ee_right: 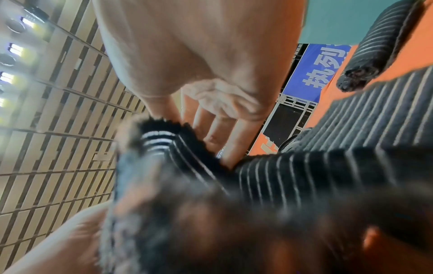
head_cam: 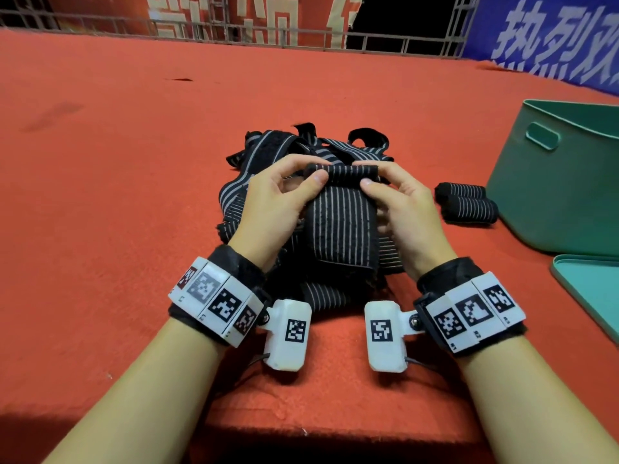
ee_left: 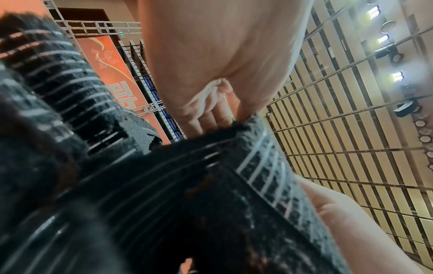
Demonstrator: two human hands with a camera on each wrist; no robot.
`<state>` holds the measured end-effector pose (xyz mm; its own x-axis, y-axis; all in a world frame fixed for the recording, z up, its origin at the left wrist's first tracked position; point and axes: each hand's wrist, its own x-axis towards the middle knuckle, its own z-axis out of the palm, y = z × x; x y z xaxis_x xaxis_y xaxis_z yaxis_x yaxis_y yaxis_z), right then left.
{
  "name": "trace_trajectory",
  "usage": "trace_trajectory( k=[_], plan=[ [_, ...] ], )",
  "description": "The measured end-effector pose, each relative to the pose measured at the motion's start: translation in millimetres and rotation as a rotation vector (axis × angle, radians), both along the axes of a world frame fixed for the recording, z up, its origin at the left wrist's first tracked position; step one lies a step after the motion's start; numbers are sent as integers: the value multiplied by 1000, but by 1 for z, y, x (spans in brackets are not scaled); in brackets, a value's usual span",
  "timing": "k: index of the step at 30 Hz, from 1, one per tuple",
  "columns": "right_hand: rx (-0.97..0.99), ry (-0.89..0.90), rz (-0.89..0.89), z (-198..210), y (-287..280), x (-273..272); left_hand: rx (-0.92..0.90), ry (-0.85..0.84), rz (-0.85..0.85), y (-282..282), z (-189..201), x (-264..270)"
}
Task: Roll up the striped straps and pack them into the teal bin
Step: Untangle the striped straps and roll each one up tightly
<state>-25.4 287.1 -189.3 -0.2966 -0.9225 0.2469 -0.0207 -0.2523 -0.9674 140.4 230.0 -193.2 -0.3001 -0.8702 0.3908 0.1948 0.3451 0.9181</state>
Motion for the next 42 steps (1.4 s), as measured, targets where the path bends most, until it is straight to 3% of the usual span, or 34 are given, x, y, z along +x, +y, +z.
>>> trace_trajectory(
  k=[3,11,17,24,27,31,34,42],
  plan=[
    [62,-7,12,2,2,2,11,-19,-5,2,2,2],
    [-70,26,-5,-4,-1,-2,150,-6,-28,4,2,-3],
    [-25,7,32,-7,-2,-3,46,-9,26,0,-3,-1],
    [-185,171,9,-9,-2,-8,81,45,12,3,0,-4],
    [-257,181,-40,-12,-4,-10,131,-13,-35,5,0,-7],
    [-237,187,-44,-15,-7,-14,192,-108,-142,7,-1,-9],
    [-154,116,-21,-14,-8,-12,154,-137,-121,4,-3,-10],
    [-126,102,-7,-13,-2,-11,262,-73,-108,8,6,-6]
  ],
)
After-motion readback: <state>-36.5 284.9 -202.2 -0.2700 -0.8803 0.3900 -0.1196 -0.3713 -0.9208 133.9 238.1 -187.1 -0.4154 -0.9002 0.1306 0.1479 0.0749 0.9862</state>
